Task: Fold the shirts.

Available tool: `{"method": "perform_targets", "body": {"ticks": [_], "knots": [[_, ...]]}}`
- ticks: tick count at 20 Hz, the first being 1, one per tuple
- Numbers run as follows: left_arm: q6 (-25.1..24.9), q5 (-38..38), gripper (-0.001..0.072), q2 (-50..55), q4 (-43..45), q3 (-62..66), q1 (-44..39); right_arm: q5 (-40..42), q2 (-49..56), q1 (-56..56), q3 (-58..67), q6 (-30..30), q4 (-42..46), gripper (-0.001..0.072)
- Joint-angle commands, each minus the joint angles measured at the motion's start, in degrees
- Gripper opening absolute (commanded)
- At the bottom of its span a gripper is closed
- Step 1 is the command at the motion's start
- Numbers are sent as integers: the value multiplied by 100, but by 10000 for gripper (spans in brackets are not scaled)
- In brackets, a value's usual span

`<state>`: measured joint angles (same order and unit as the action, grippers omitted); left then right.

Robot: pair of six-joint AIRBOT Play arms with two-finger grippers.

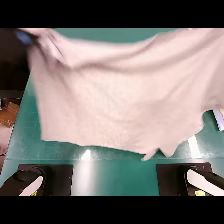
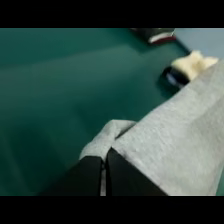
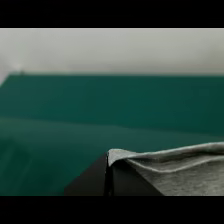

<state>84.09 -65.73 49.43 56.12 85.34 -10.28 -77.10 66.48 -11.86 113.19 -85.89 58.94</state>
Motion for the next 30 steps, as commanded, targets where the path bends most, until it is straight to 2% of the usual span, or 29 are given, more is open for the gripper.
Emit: {"method": "perform_targets", "body": {"ticks": [1,4,6,8,11,12,13,14,16,19,21,24,27,30], "knots": [[101,422,22,376,236,-1674,-2,-367,1001,872,-850,-173,431,13],[101,1967,22,916,619,-2736,-2,667,1786,1178,-1432,-168,413,14],[146,2769,22,1408,1029,-2872,-2,1349,2212,1274,-1519,-170,402,15],[162,3193,22,1860,1071,-2859,-2,1797,2557,1294,-1478,-168,356,16],[407,3536,23,2286,1080,-2844,0,1978,2973,1287,-1014,-166,363,20],[446,3571,68,2345,1073,-2815,26,1974,3067,1248,-789,-162,361,93],[463,3556,291,2354,1049,-2761,87,1932,3128,1246,-562,-162,361,329],[461,3445,435,2354,1051,-2660,175,1823,3169,1239,-321,-162,365,463],[299,2809,447,2354,1108,-2260,452,1493,3176,1147,81,-162,363,461],[-269,1145,448,2345,1108,-1425,1119,557,3091,949,494,-142,358,461],[-496,66,448,2264,1091,-1086,1716,278,2767,846,129,90,372,449],[-938,-1351,429,2107,1056,-1198,2640,155,2227,610,-601,136,367,449],[-1263,-1447,429,1921,625,-2293,3379,188,1694,459,-1322,151,365,449],[-1587,-1296,429,1969,599,-3366,3700,361,1213,413,-1947,157,367,449]]}}
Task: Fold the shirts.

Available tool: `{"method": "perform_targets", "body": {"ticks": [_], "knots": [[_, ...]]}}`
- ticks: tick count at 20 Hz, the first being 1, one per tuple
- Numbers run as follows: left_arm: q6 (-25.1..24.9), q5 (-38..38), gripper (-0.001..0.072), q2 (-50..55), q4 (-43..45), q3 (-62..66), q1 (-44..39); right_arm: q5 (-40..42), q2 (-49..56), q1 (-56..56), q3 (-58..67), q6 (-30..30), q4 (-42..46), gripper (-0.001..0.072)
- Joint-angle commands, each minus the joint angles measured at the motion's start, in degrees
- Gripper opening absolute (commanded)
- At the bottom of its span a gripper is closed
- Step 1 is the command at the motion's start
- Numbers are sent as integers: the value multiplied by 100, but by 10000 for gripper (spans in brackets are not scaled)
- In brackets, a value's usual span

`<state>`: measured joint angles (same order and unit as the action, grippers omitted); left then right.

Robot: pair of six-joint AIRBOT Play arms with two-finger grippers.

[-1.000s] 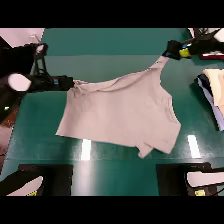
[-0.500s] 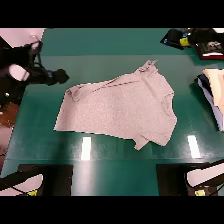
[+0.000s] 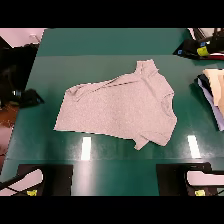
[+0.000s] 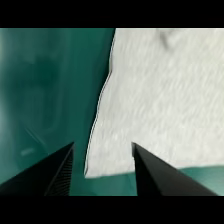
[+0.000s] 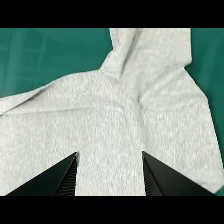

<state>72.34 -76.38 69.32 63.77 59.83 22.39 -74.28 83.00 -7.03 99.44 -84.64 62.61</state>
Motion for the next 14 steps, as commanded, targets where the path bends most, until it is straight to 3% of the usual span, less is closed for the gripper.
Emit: {"method": "perform_targets", "body": {"ticks": [1,8,14], "knots": [[-529,-131,429,20,-81,-1062,431,166,-586,-70,-752,31,-2,449],[-678,68,428,433,-162,-1510,380,356,-1036,-63,-1204,28,-9,448],[-671,299,428,450,-166,-1580,-127,365,-1198,-66,-1204,28,-9,448]]}}
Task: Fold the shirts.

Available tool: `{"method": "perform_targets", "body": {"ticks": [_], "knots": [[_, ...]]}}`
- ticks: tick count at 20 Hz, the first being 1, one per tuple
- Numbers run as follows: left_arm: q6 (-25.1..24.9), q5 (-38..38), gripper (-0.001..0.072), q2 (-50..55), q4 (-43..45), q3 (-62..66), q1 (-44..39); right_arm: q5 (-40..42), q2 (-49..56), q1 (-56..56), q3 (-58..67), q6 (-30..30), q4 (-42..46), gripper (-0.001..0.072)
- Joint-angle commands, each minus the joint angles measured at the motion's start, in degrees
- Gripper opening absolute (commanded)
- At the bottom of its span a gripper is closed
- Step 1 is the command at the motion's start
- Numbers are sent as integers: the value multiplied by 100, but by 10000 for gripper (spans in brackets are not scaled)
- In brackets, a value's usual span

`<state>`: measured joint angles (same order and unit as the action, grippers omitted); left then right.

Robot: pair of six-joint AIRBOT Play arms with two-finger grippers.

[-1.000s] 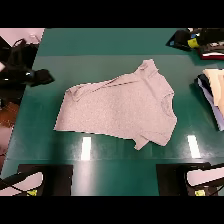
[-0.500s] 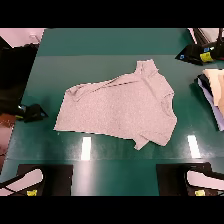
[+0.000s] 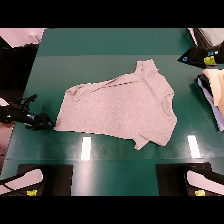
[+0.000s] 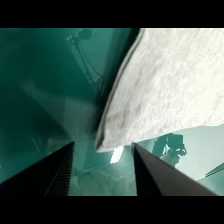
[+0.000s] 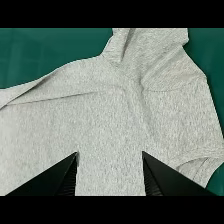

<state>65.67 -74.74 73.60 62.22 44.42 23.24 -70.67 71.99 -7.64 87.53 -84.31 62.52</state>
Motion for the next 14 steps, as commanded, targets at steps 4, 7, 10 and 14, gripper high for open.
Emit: {"method": "perform_targets", "body": {"ticks": [4,7,10,14], "knots": [[190,323,427,20,-129,-39,-616,-9,-289,-33,-15,-4,26,448],[190,490,368,20,-127,-39,-986,-212,-313,-35,-26,-4,37,448],[256,459,22,17,-153,2,-1034,-535,-317,-33,-192,-4,90,448],[315,328,21,-374,-136,269,-1034,-870,-498,-87,-1368,-7,348,448]]}}
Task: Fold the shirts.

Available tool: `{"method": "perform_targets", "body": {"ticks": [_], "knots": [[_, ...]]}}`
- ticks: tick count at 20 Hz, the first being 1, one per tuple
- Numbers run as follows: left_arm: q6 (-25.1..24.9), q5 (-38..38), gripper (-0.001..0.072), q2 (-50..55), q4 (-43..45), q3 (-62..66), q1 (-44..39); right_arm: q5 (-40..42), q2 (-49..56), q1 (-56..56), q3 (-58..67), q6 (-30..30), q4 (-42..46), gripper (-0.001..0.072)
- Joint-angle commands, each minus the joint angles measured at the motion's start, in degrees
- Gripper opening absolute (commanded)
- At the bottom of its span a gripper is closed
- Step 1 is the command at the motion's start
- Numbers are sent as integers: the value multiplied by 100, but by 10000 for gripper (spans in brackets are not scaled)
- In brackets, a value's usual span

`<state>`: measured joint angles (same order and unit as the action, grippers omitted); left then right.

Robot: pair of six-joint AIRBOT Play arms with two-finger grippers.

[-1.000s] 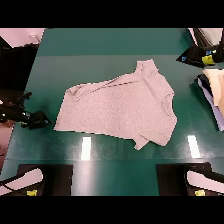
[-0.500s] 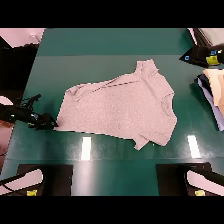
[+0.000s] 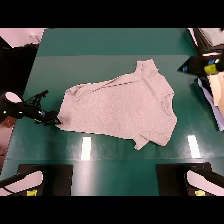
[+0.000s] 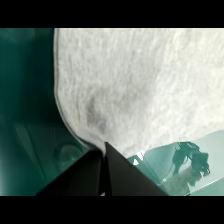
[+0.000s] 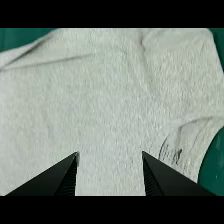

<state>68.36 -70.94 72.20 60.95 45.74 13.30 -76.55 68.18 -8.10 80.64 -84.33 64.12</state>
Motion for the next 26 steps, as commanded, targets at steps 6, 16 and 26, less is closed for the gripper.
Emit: {"method": "perform_targets", "body": {"ticks": [6,16,26], "knots": [[26,2,21,-905,-11,151,-39,-417,-789,-1069,-3512,0,188,449],[31,42,22,-905,-74,151,-39,-120,-1213,-1471,-5241,-2,136,448],[28,42,22,-905,-184,151,-39,686,-1215,-555,-5342,-160,15,273]]}}
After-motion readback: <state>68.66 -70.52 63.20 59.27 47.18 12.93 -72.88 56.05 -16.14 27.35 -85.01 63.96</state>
